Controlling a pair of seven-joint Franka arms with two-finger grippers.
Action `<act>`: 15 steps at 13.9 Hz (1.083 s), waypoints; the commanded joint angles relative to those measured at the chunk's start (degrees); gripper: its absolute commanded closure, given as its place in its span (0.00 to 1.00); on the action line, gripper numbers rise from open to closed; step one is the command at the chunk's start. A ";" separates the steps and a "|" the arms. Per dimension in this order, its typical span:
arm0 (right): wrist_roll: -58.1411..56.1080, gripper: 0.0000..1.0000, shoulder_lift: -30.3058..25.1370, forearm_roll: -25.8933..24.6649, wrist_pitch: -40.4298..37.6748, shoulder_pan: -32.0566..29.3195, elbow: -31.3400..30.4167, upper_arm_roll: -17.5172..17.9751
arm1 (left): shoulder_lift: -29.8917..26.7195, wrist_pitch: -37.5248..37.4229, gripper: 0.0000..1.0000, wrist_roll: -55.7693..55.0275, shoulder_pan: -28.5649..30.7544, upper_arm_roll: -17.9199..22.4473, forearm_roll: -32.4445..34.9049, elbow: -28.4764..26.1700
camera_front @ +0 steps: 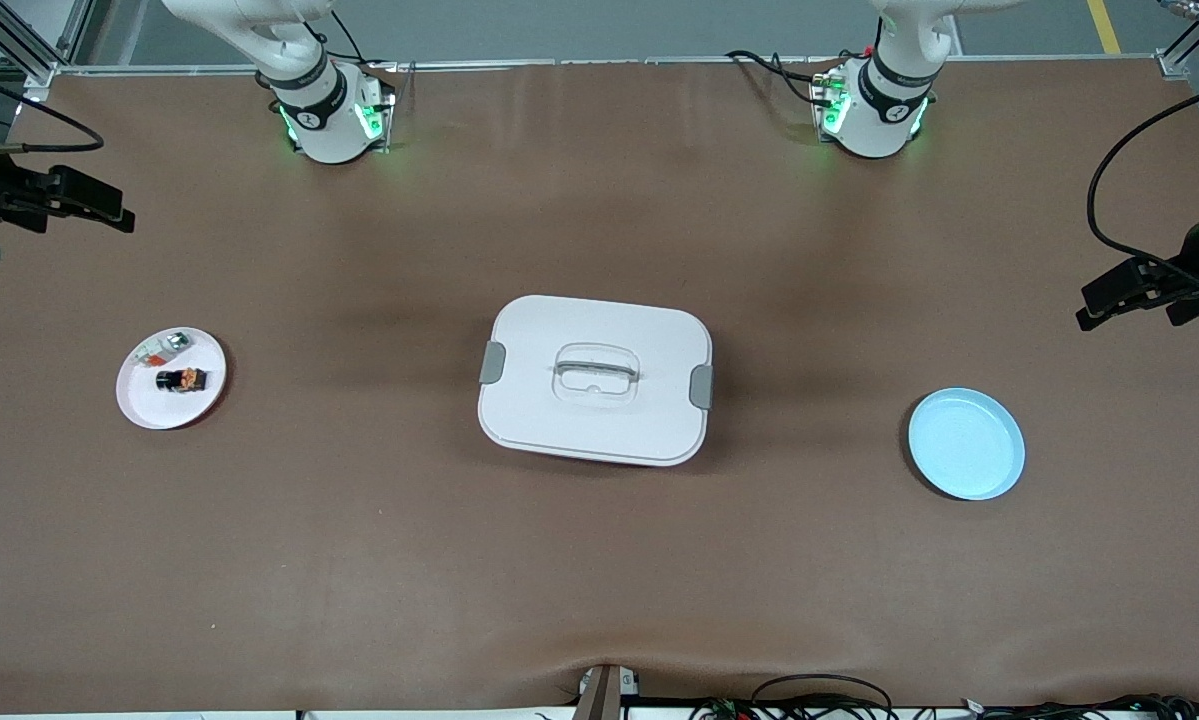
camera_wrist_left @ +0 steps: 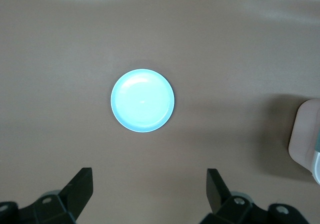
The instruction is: Transfer orange switch to right arm and place
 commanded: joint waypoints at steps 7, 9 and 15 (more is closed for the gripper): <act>1.12 0.00 -4.01 0.55 3.35 -0.55 -2.99 -0.29 | -0.57 -0.29 0.00 -0.34 0.19 -0.34 -0.10 0.01; 1.03 0.00 -5.58 1.25 4.66 -0.99 -5.18 -0.29 | -0.57 -0.37 0.00 -0.34 0.19 -0.43 -0.10 0.01; 0.94 0.00 -8.93 1.25 7.74 -0.99 -9.67 -0.29 | -0.49 -0.73 0.00 -0.26 0.37 -0.34 -0.10 0.01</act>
